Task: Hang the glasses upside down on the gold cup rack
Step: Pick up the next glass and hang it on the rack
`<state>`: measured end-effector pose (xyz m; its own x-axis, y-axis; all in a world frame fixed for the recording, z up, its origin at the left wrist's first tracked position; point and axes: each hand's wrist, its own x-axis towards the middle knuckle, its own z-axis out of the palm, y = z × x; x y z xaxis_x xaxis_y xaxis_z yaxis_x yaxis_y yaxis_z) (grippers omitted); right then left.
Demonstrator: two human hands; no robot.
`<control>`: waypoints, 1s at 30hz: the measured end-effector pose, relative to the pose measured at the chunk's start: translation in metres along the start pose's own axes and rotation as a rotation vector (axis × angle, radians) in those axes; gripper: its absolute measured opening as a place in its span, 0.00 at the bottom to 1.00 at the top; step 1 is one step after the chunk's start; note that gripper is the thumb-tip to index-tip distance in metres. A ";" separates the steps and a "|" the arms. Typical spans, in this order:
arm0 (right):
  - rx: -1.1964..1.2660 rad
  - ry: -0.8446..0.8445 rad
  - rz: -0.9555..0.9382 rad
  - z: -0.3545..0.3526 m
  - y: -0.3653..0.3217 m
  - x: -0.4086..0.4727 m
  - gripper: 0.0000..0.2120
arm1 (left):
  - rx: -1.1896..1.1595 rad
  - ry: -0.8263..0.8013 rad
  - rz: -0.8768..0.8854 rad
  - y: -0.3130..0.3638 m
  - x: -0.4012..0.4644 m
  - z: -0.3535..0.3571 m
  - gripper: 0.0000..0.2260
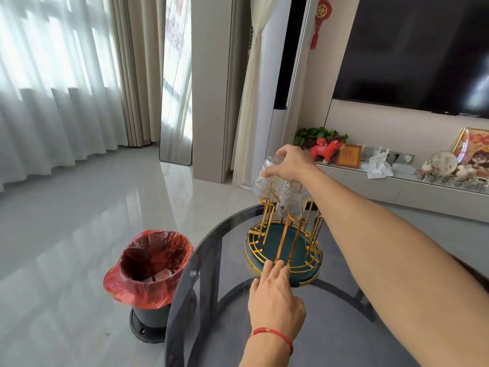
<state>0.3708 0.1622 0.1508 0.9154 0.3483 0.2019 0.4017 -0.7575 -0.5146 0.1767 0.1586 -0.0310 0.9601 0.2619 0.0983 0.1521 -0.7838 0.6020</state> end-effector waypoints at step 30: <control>0.055 0.188 -0.091 -0.019 0.012 -0.032 0.15 | -0.041 0.064 -0.002 0.002 0.002 -0.002 0.21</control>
<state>0.3471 0.1317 0.1537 0.8662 0.3013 0.3988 0.4859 -0.6944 -0.5308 0.1785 0.1584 -0.0279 0.9424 0.3004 0.1468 0.1433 -0.7595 0.6345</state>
